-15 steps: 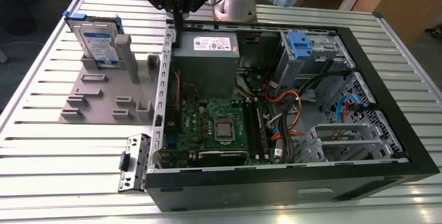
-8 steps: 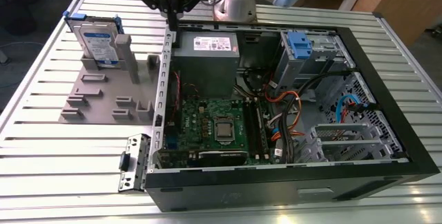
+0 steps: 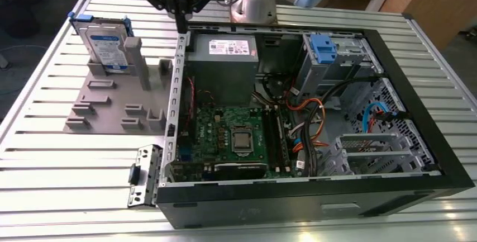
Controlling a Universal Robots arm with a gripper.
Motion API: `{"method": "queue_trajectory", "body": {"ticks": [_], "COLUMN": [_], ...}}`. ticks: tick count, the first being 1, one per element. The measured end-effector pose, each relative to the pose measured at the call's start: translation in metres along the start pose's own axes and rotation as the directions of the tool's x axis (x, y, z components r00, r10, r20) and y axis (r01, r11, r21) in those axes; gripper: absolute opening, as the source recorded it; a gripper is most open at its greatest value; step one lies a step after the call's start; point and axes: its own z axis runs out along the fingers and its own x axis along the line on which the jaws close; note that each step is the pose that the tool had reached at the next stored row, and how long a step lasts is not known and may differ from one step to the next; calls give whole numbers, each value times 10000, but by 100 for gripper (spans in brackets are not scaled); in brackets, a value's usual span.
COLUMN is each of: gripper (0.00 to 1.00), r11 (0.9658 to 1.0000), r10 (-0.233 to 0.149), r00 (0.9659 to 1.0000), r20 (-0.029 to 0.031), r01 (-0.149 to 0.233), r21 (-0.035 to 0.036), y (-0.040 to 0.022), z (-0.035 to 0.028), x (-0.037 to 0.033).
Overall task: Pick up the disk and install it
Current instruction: 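Reach for the disk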
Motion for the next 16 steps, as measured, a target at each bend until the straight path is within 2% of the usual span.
{"method": "queue_trajectory", "body": {"ticks": [16], "gripper": [10], "r11": [10000], "r10": [0], "r00": [10000], "r20": [1], "r01": [0], "r21": [0], "y": [-13], "z": [0], "x": [171]}}
